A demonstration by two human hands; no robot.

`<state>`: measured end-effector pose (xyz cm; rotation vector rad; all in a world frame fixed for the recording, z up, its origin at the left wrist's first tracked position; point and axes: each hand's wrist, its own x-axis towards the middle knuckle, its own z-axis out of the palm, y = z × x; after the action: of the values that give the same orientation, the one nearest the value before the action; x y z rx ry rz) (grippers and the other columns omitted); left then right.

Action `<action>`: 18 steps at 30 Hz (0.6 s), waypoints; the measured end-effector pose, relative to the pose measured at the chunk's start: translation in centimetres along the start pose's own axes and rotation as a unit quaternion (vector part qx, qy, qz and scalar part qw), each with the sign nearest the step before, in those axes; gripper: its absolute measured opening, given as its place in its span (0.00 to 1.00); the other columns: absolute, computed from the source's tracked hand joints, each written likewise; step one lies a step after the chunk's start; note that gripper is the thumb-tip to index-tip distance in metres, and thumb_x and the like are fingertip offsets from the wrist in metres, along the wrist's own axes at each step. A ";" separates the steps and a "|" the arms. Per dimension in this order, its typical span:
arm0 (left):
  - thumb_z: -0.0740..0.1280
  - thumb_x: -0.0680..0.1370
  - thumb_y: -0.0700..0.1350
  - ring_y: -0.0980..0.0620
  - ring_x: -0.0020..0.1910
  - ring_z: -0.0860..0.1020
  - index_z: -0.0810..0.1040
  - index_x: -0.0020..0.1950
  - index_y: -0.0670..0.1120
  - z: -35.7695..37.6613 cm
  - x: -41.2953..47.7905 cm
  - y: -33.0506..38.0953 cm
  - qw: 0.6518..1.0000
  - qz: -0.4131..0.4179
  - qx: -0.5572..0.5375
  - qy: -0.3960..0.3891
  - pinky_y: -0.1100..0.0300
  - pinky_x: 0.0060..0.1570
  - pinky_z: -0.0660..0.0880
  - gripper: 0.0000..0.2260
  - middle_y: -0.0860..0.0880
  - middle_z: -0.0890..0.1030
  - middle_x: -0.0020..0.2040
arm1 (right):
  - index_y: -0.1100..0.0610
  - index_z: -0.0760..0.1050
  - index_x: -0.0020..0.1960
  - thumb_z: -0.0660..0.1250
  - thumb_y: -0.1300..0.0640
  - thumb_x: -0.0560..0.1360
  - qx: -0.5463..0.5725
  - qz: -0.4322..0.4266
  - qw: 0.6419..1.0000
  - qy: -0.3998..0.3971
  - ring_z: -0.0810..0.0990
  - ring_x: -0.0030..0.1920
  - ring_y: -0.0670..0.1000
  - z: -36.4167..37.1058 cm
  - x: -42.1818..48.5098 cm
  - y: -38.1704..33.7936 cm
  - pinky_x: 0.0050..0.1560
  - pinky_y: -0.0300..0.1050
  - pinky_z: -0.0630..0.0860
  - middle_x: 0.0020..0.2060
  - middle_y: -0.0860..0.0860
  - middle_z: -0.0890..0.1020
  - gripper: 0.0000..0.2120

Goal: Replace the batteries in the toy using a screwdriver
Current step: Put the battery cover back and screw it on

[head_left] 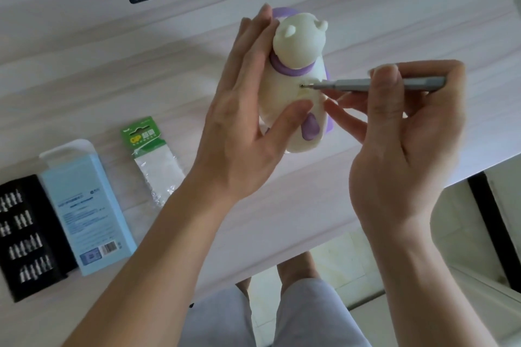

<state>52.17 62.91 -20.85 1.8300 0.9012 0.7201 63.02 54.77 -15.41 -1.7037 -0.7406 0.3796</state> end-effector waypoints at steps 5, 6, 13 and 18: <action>0.67 0.80 0.47 0.47 0.81 0.54 0.58 0.79 0.36 0.0 0.1 0.0 1.000 0.004 -0.004 0.000 0.40 0.69 0.70 0.32 0.42 0.58 0.81 | 0.50 0.67 0.48 0.59 0.57 0.83 0.006 -0.007 1.000 0.007 0.85 0.40 0.51 0.1 0.0 -0.1 0.44 0.50 0.84 0.40 0.46 0.78 0.05; 0.67 0.80 0.47 0.47 0.81 0.54 0.58 0.79 0.36 0.1 0.1 0.0 1.000 0.005 -0.004 -0.001 0.40 0.69 0.70 0.32 0.41 0.58 0.80 | 0.49 0.67 0.49 0.59 0.57 0.83 0.004 -0.010 1.000 0.007 0.85 0.40 0.51 0.1 0.0 -0.1 0.44 0.50 0.84 0.40 0.46 0.78 0.05; 0.68 0.80 0.47 0.48 0.81 0.54 0.59 0.79 0.37 0.0 0.1 0.0 1.000 0.001 -0.009 -0.001 0.39 0.68 0.70 0.32 0.42 0.58 0.81 | 0.47 0.66 0.49 0.60 0.57 0.83 -0.026 -0.043 0.999 -0.007 0.85 0.41 0.51 0.2 -0.1 0.0 0.43 0.51 0.84 0.40 0.47 0.79 0.07; 0.68 0.80 0.47 0.49 0.81 0.54 0.59 0.79 0.37 -0.1 0.1 -0.2 1.000 -0.001 -0.012 -0.001 0.40 0.69 0.70 0.32 0.43 0.58 0.81 | 0.47 0.66 0.49 0.60 0.58 0.83 -0.026 -0.048 0.999 -0.005 0.85 0.42 0.50 0.3 -0.3 0.1 0.44 0.51 0.84 0.40 0.44 0.79 0.07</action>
<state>52.07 63.07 -20.94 1.8092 0.8891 0.7246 62.68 54.78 -15.61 -1.7088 -0.8428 0.3062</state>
